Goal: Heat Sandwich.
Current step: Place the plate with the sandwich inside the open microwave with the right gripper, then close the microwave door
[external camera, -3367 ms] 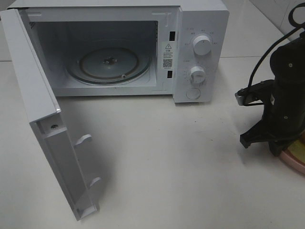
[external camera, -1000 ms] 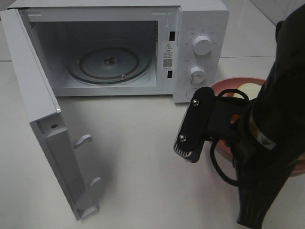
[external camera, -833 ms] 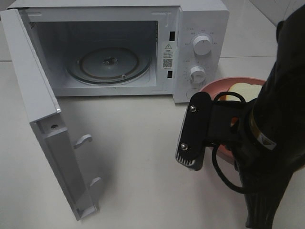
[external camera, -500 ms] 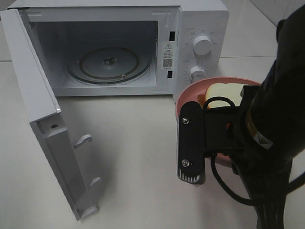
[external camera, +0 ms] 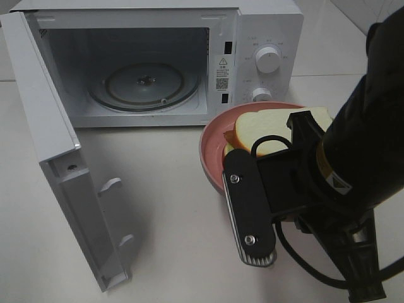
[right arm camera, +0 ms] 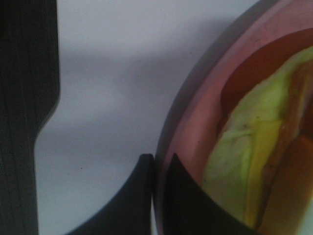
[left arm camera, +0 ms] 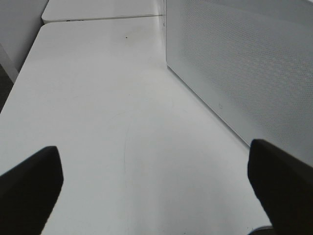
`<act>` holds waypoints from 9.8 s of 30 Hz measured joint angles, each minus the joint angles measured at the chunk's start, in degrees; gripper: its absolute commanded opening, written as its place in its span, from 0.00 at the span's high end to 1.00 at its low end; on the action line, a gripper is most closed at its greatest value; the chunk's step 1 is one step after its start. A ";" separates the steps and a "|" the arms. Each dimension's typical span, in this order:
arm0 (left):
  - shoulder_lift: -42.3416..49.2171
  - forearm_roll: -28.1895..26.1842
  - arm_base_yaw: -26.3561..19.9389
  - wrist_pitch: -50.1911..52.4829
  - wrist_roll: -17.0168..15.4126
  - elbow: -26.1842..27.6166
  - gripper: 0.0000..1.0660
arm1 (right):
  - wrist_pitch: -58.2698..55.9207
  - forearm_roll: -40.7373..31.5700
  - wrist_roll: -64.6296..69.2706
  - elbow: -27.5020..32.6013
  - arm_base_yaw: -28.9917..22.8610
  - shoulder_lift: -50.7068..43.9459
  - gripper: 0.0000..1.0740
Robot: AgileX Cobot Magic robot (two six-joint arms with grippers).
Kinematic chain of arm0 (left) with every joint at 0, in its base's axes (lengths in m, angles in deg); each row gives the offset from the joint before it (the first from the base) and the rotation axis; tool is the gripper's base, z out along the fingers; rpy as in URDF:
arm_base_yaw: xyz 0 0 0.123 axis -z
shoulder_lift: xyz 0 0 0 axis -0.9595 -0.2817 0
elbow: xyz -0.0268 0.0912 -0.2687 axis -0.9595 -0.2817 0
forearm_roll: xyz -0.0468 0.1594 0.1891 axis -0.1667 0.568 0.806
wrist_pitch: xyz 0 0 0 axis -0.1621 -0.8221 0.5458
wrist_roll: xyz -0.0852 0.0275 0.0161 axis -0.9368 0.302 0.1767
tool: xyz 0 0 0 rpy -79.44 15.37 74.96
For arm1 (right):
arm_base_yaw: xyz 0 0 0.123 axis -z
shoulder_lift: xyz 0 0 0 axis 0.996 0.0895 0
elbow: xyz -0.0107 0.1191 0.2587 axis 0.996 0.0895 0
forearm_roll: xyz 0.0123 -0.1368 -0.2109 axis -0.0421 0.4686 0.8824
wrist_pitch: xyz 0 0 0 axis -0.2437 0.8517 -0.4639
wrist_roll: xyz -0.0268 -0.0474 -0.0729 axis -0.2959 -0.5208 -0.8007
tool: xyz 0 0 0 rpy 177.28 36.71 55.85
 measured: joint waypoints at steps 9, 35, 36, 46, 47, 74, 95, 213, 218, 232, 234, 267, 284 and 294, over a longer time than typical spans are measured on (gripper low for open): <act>0.00 0.00 0.00 0.00 0.00 0.00 0.09 | 3.72 -0.52 -6.36 0.00 0.00 0.00 0.97; 0.00 0.00 0.00 0.00 0.00 0.00 0.09 | 8.37 -8.71 -32.95 0.00 9.74 0.00 0.97; 0.00 0.00 0.00 0.00 0.00 0.00 0.09 | 8.37 -8.71 -32.95 0.00 9.74 0.00 0.97; 0.00 0.00 0.00 0.00 0.00 0.00 0.09 | 13.12 -13.35 -44.92 0.00 15.01 0.00 0.97; 0.00 0.00 0.00 0.00 0.00 0.00 0.09 | 13.35 -13.46 -46.41 0.00 15.99 0.00 0.97; 0.00 0.00 0.00 0.00 0.00 0.00 0.09 | 22.00 -17.36 -56.84 0.34 18.56 3.32 1.00; 0.00 0.00 0.00 0.00 0.00 0.00 0.09 | 28.76 -22.57 -62.97 -4.30 18.56 9.74 1.00; 0.00 0.00 0.00 0.00 0.00 0.00 0.09 | -2.23 -21.60 -45.09 -83.82 19.48 63.20 0.98; 0.00 0.00 0.00 0.00 0.00 0.00 0.09 | -2.06 -21.49 -43.89 -85.08 20.34 63.77 0.97; 0.00 0.00 0.00 0.00 0.00 0.00 0.09 | -0.40 -21.43 -41.37 -85.54 22.00 64.74 0.97; 0.00 0.00 0.00 0.00 0.00 0.00 0.09 | 0.17 -21.43 -40.51 -85.54 22.00 64.80 0.97; 0.00 0.00 0.00 0.00 0.00 0.00 0.09 | 3.32 -21.49 -32.20 -85.54 22.00 64.52 0.29; 0.00 0.00 0.00 0.00 0.00 0.00 0.09 | 9.22 -21.37 -31.68 -72.77 21.72 57.81 0.29; 0.00 0.00 0.00 0.00 0.00 0.00 0.09 | 13.52 -20.57 -31.63 -63.08 21.26 52.08 0.29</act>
